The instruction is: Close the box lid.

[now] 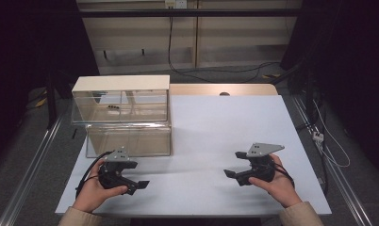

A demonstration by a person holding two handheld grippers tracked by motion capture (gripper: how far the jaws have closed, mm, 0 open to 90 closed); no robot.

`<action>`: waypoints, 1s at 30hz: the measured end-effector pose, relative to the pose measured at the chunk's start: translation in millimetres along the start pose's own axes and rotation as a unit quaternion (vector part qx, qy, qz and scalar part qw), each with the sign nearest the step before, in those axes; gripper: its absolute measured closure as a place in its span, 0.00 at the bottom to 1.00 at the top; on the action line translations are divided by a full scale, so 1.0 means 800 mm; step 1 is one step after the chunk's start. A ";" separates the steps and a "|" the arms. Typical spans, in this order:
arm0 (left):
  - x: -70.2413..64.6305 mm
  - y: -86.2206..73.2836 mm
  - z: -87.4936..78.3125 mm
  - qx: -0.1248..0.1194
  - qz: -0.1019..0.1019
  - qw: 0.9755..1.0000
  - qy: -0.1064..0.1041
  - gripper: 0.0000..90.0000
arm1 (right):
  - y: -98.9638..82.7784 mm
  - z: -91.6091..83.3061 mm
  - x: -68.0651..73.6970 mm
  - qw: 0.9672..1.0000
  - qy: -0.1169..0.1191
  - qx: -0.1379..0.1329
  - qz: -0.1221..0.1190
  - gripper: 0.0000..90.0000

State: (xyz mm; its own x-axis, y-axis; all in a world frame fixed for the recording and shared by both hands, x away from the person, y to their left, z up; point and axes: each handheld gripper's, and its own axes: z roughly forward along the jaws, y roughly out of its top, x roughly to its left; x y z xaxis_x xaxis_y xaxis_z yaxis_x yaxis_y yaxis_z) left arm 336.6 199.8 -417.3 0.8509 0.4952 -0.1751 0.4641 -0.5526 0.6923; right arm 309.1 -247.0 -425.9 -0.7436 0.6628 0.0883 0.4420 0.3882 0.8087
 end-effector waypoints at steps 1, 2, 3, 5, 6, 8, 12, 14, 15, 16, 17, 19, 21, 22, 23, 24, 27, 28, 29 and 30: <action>0.000 -0.001 0.000 -0.002 -0.001 1.000 0.000 0.14 | -0.002 -0.001 0.000 1.000 -0.003 0.001 -0.002 0.21; 0.001 -0.002 0.001 -0.001 0.000 1.000 0.000 0.14 | -0.004 -0.002 -0.001 1.000 -0.005 0.000 -0.001 0.21; 0.001 -0.002 0.001 0.000 -0.002 1.000 0.001 0.14 | -0.006 -0.002 -0.002 1.000 -0.004 -0.001 0.003 0.21; 0.001 -0.004 0.002 0.001 -0.001 1.000 0.001 0.14 | -0.009 -0.004 -0.003 1.000 -0.007 0.000 0.003 0.21; 0.002 -0.004 0.002 0.001 0.000 1.000 0.001 0.14 | -0.010 -0.005 -0.003 1.000 -0.010 0.001 0.002 0.21; 0.001 -0.006 0.002 0.003 0.000 1.000 0.008 0.14 | -0.011 -0.008 -0.003 1.000 -0.015 0.003 -0.004 0.21; 0.003 -0.008 0.004 0.001 0.000 1.000 0.005 0.13 | -0.016 -0.012 -0.005 1.000 -0.017 -0.001 0.001 0.20; 0.003 -0.009 0.003 0.003 0.003 1.000 0.008 0.12 | -0.019 -0.013 -0.005 1.000 -0.021 0.003 -0.003 0.20; 0.003 -0.009 0.003 0.001 0.005 1.000 0.008 0.12 | -0.020 -0.013 -0.005 1.000 -0.021 0.004 -0.004 0.20; 0.003 -0.010 0.003 -0.001 0.005 1.000 0.008 0.12 | -0.021 -0.014 -0.004 1.000 -0.021 0.004 -0.004 0.20; 0.003 -0.010 0.003 -0.003 0.004 1.000 0.009 0.12 | -0.023 -0.015 -0.004 1.000 -0.022 0.001 -0.004 0.20; 0.003 -0.012 0.002 -0.005 0.007 1.000 0.010 0.12 | -0.029 -0.017 -0.005 1.000 -0.020 -0.003 0.001 0.21; 0.003 -0.014 0.002 -0.002 0.009 1.000 0.013 0.12 | -0.033 -0.018 -0.007 1.000 -0.026 0.003 0.001 0.20; 0.004 -0.015 0.002 -0.005 0.009 1.000 0.015 0.12 | -0.034 -0.018 -0.008 1.000 -0.025 0.003 0.001 0.20; 0.004 -0.016 0.002 -0.004 0.007 1.000 0.013 0.12 | -0.036 -0.018 -0.008 1.000 -0.024 0.002 0.005 0.20; 0.005 -0.017 0.002 -0.006 0.008 1.000 0.015 0.12 | -0.038 -0.019 -0.008 1.000 -0.025 0.003 0.007 0.20; 0.007 -0.019 0.002 -0.010 0.007 1.000 0.018 0.12 | -0.043 -0.018 -0.006 1.000 -0.024 0.009 0.006 0.20; 0.008 -0.019 0.002 -0.011 0.005 1.000 0.020 0.12 | -0.044 -0.018 -0.006 1.000 -0.026 0.011 0.004 0.20; 0.009 -0.020 0.002 -0.007 0.006 1.000 0.023 0.12 | -0.045 -0.018 -0.006 1.000 -0.025 0.011 0.006 0.20; 0.009 -0.021 0.003 -0.013 0.005 1.000 0.027 0.12 | -0.045 -0.018 -0.006 1.000 -0.024 0.009 0.007 0.20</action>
State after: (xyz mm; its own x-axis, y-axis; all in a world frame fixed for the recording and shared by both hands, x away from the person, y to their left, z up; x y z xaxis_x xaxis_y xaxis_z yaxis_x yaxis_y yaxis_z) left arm 335.7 210.8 -431.5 0.8408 0.5253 -0.1308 0.4482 -0.5400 0.7124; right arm 289.3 -273.7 -447.0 -0.7119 0.6987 0.0710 0.4620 0.3898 0.7966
